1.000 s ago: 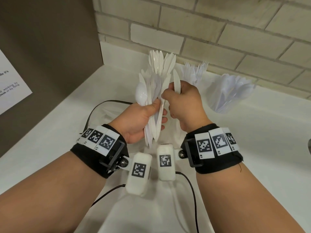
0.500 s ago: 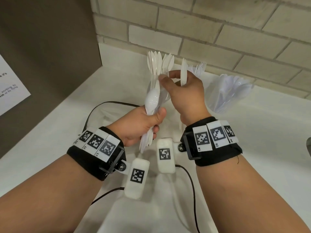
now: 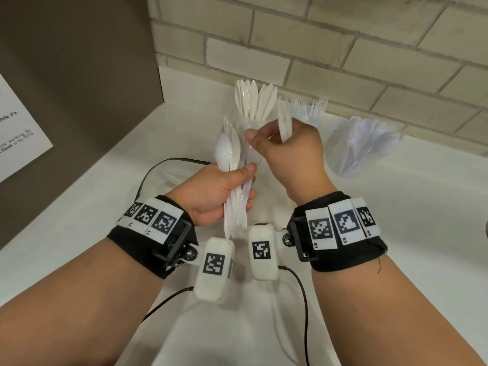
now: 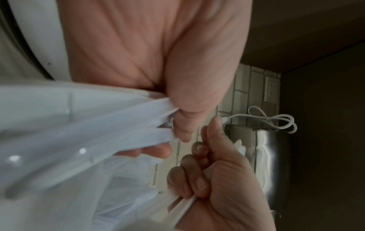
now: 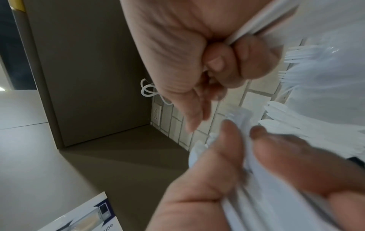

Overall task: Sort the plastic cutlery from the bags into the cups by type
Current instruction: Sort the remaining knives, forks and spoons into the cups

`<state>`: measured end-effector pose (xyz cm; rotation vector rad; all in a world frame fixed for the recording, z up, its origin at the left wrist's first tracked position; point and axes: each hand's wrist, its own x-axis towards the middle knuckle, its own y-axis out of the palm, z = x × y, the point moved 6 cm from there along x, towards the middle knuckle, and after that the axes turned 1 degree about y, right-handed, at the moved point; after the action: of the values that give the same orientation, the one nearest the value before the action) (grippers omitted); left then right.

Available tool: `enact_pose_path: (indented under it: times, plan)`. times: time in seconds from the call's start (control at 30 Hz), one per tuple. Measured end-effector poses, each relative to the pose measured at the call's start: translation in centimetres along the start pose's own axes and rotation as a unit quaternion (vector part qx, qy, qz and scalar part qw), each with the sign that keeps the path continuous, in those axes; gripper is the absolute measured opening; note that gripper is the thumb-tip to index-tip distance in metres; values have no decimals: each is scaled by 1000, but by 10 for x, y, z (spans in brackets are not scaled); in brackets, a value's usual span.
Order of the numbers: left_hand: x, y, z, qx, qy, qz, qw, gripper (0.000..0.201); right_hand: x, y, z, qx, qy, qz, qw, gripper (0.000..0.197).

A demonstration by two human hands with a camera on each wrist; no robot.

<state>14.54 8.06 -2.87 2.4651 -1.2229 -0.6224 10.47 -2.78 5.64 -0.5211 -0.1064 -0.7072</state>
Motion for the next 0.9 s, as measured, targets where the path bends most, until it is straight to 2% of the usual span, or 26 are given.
enact_pose_path:
  times: [0.07,0.13,0.23,0.33,0.4,0.6,0.7,0.9]
  plan:
    - [1,2,-2,17,16,3,1000,13,-4,13,0,-10,21,81,996,29]
    - [0,6,-5,37,33,15,999,7,-8,21,-1,1,41,124,991,33]
    - [-3,9,-6,49,33,20,998,4,-7,20,-4,25,57,96,993,41]
    - [-3,9,-4,68,37,12,997,17,-5,18,-5,2,48,65,997,42]
    - [-4,11,-6,78,50,8,996,19,-6,20,-7,-5,48,71,996,37]
    - [-3,11,-3,63,47,17,997,7,-6,24,-6,-40,32,90,995,26]
    - [-3,11,-2,43,43,34,998,16,-6,24,-10,-36,55,92,994,28]
    - [-2,5,1,-9,24,45,999,10,-5,21,-12,17,75,87,993,23]
